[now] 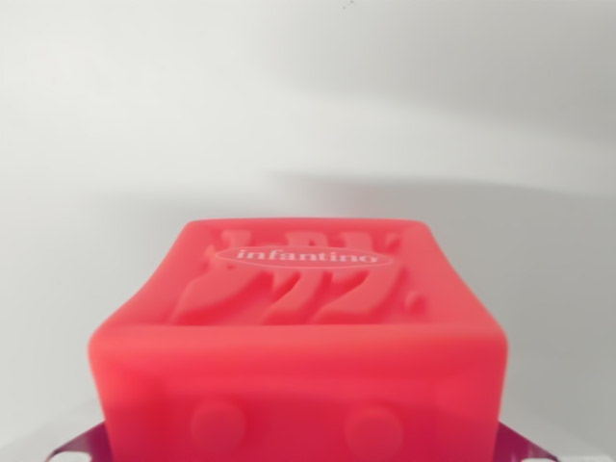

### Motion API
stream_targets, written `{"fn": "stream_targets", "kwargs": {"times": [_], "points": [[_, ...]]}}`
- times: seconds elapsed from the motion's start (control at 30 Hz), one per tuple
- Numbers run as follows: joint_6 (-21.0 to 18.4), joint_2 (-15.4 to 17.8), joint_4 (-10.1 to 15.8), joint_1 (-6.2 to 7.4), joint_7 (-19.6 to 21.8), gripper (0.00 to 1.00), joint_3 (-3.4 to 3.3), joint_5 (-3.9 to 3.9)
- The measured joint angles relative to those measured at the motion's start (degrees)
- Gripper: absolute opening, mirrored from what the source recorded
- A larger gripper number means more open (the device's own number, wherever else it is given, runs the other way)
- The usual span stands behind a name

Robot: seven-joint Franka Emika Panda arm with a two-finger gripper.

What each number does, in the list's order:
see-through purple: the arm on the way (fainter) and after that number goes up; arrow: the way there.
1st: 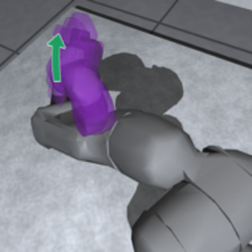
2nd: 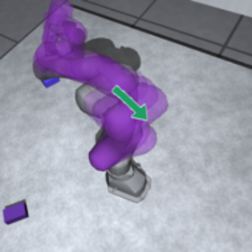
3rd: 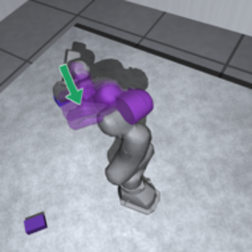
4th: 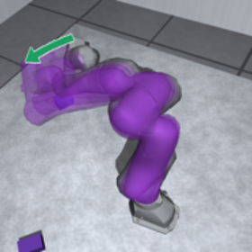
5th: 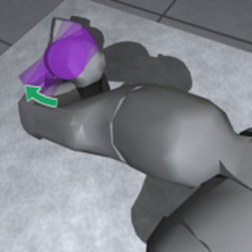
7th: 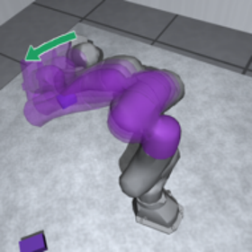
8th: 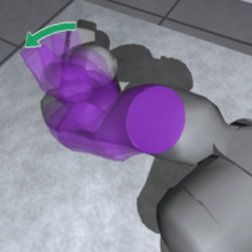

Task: Destack cube

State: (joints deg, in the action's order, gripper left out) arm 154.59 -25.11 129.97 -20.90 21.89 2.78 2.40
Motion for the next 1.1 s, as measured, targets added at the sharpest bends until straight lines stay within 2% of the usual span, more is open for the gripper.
{"fn": "stream_targets", "kwargs": {"times": [0.6,1.0,1.03,1.1], "points": [[4.2,-5.5,-1.4,0.51,0.1,0.00,-0.61,0.13],[5.4,-7.1,-1.9,0.72,0.1,0.00,-0.84,0.13],[5.4,-7.1,-1.9,0.72,0.1,1.00,-0.84,0.13],[5.4,-7.2,-1.9,0.72,0.1,1.00,-0.85,0.13]]}}
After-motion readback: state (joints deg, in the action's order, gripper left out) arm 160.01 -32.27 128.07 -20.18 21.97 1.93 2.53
